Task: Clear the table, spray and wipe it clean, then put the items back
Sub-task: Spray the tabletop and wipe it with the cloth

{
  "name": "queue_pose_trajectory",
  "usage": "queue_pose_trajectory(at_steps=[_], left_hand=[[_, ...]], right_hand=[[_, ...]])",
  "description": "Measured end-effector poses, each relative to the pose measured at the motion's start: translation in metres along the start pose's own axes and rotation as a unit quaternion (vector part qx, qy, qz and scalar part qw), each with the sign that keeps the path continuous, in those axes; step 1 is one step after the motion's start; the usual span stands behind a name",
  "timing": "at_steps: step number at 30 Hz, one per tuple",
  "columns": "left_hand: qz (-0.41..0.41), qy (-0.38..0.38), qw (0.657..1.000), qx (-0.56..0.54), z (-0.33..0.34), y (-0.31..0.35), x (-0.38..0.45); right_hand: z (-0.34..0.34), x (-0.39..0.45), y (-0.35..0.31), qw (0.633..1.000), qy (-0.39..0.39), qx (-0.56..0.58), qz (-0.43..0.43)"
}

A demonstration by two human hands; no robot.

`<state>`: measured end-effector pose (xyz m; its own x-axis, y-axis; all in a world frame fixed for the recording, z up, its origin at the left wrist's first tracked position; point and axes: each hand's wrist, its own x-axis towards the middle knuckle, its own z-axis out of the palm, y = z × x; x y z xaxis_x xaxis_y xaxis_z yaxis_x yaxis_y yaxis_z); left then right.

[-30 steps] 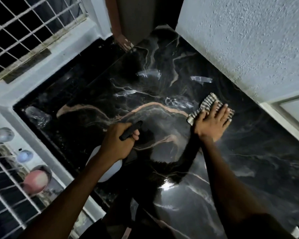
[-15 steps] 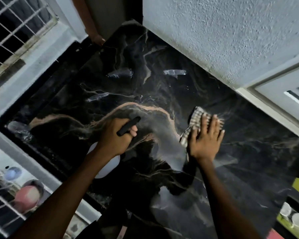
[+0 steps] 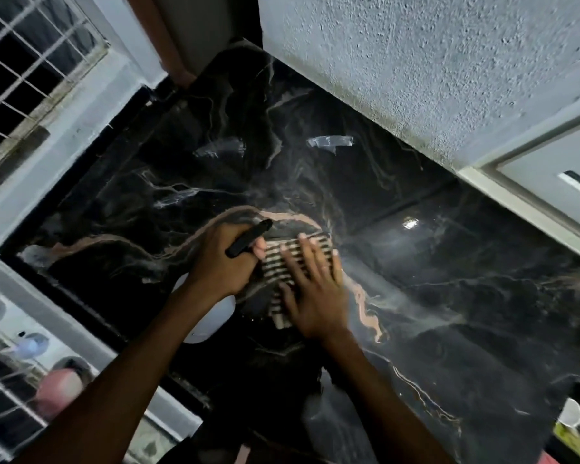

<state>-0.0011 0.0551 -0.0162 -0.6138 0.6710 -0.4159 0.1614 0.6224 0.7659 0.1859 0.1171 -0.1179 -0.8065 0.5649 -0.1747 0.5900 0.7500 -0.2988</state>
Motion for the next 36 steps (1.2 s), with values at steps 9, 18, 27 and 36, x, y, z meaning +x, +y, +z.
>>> queue_pose_trajectory(at_steps=[9,18,27,36], left_hand=[[0.035,0.015,0.999,-0.032,0.003,0.018,0.022],[0.000,0.034,0.999,-0.003,-0.022,0.021,0.039],[0.002,0.040,0.999,-0.029,-0.028,0.005,0.042],[-0.017,0.062,0.998,-0.021,-0.052,-0.016,0.018]], right_hand=[[-0.066,0.151,0.103,0.871,0.122,0.043,0.474],[-0.026,0.191,-0.031,0.999,0.042,-0.016,0.022],[-0.061,0.163,0.085,0.937,0.092,0.009,0.336],[0.000,0.154,-0.100,0.999,0.020,-0.007,-0.030]])
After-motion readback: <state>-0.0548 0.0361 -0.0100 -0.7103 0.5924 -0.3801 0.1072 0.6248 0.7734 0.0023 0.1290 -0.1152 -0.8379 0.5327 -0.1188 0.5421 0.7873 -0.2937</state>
